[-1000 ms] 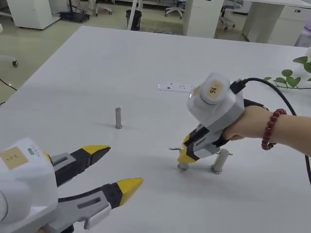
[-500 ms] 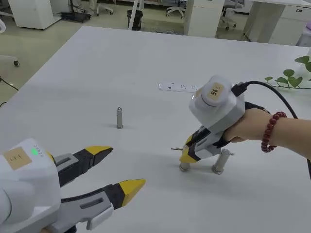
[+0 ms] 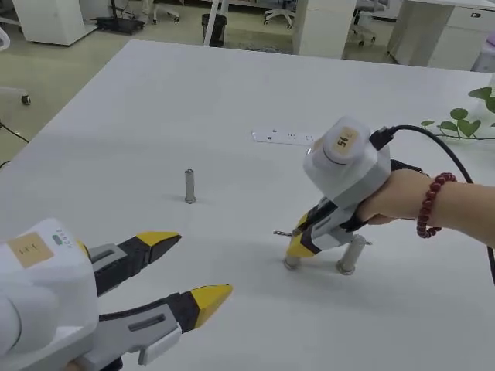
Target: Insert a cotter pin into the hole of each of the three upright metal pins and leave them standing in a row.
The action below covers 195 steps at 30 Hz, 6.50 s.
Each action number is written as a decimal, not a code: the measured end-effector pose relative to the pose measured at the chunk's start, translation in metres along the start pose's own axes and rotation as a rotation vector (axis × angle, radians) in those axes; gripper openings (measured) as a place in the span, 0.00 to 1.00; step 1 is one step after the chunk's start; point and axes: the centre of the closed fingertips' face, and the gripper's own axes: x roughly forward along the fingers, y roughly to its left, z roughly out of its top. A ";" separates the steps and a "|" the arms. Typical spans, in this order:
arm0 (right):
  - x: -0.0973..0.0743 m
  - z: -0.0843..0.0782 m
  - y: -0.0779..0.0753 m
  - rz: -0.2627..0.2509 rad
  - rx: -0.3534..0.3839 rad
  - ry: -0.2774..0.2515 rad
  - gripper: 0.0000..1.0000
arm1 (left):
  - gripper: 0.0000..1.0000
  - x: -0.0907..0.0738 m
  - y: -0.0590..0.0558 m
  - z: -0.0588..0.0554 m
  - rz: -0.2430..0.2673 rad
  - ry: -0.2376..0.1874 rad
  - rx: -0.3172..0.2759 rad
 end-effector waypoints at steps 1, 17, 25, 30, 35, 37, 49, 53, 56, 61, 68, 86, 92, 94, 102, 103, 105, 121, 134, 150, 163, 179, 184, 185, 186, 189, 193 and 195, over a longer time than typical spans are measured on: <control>0.000 0.000 0.000 0.000 -0.005 -0.003 0.15 | 0.49 0.000 0.000 0.000 -0.001 0.001 -0.001; 0.003 0.001 -0.001 0.019 -0.070 -0.017 0.15 | 0.49 -0.004 0.000 0.000 0.006 0.002 0.001; 0.006 0.000 -0.002 0.016 -0.080 -0.038 0.22 | 0.49 -0.004 -0.001 0.000 0.003 0.003 0.006; -0.003 0.004 -0.002 -0.002 -0.078 -0.057 0.28 | 0.50 -0.006 0.000 0.000 0.004 0.009 0.013; -0.012 0.011 0.003 -0.009 -0.046 -0.095 0.33 | 0.52 -0.007 0.003 0.003 0.011 0.008 0.014; -0.015 0.013 0.004 -0.014 -0.028 -0.110 0.36 | 0.53 -0.008 0.003 0.003 0.012 0.007 0.015; -0.031 0.034 0.006 -0.017 0.085 -0.190 0.51 | 0.60 -0.014 -0.003 0.004 0.007 0.023 0.006; -0.035 0.051 0.003 -0.025 0.105 -0.230 0.54 | 0.64 -0.017 -0.004 0.003 0.008 0.035 0.001; -0.034 0.061 0.001 -0.028 0.101 -0.238 0.54 | 0.66 -0.019 -0.004 0.001 0.013 0.045 -0.002; -0.023 0.073 -0.006 -0.032 0.108 -0.249 0.54 | 0.72 -0.021 -0.005 -0.002 0.018 0.062 -0.011; -0.007 0.089 -0.014 -0.058 0.127 -0.298 0.53 | 0.77 -0.022 -0.006 -0.004 0.017 0.065 -0.025; 0.032 0.150 -0.040 -0.136 0.147 -0.509 0.40 | 0.88 -0.019 0.003 -0.003 0.042 0.054 -0.029; 0.046 0.155 -0.053 -0.167 0.162 -0.532 0.33 | 0.86 -0.019 0.003 -0.009 0.045 0.076 -0.014; 0.050 0.156 -0.055 -0.170 0.179 -0.541 0.32 | 0.85 -0.019 0.002 -0.011 0.046 0.075 -0.017; 0.065 0.160 -0.064 -0.164 0.199 -0.567 0.27 | 0.82 -0.020 0.006 -0.016 0.058 0.076 -0.027; 0.066 0.161 -0.065 -0.164 0.203 -0.571 0.27 | 0.81 -0.019 0.006 -0.016 0.058 0.075 -0.028; 0.070 0.163 -0.069 -0.164 0.227 -0.581 0.26 | 0.80 -0.019 0.008 -0.017 0.061 0.076 -0.028; 0.077 0.167 -0.067 -0.165 0.254 -0.592 0.18 | 0.74 -0.018 0.011 -0.028 0.064 0.079 -0.076; 0.078 0.173 -0.066 -0.154 0.257 -0.604 0.12 | 0.73 -0.020 0.013 -0.031 0.067 0.086 -0.087; 0.075 0.170 -0.057 -0.140 0.220 -0.571 0.10 | 0.72 -0.020 0.010 -0.034 0.060 0.098 -0.085; 0.059 0.165 -0.045 -0.175 0.108 -0.514 0.09 | 0.72 -0.019 0.007 -0.030 0.055 0.092 -0.075; 0.032 0.141 -0.012 -0.160 0.129 -0.506 0.09 | 0.71 -0.022 -0.004 -0.019 0.046 0.072 -0.055; 0.024 0.130 -0.001 -0.155 0.139 -0.511 0.09 | 0.71 -0.023 -0.008 -0.016 0.042 0.068 -0.054; 0.022 0.127 0.002 -0.156 0.134 -0.507 0.09 | 0.71 -0.023 -0.008 -0.016 0.043 0.067 -0.054; 0.021 0.125 0.004 -0.156 0.133 -0.506 0.09 | 0.71 -0.024 -0.009 -0.015 0.043 0.066 -0.054; 0.017 0.119 0.009 -0.161 0.129 -0.505 0.09 | 0.70 -0.024 -0.010 -0.015 0.042 0.064 -0.059; 0.012 0.110 0.018 -0.156 0.131 -0.502 0.09 | 0.70 -0.025 -0.011 -0.014 0.044 0.066 -0.057; 0.009 0.106 0.022 -0.156 0.125 -0.498 0.10 | 0.69 -0.025 -0.012 -0.014 0.045 0.066 -0.056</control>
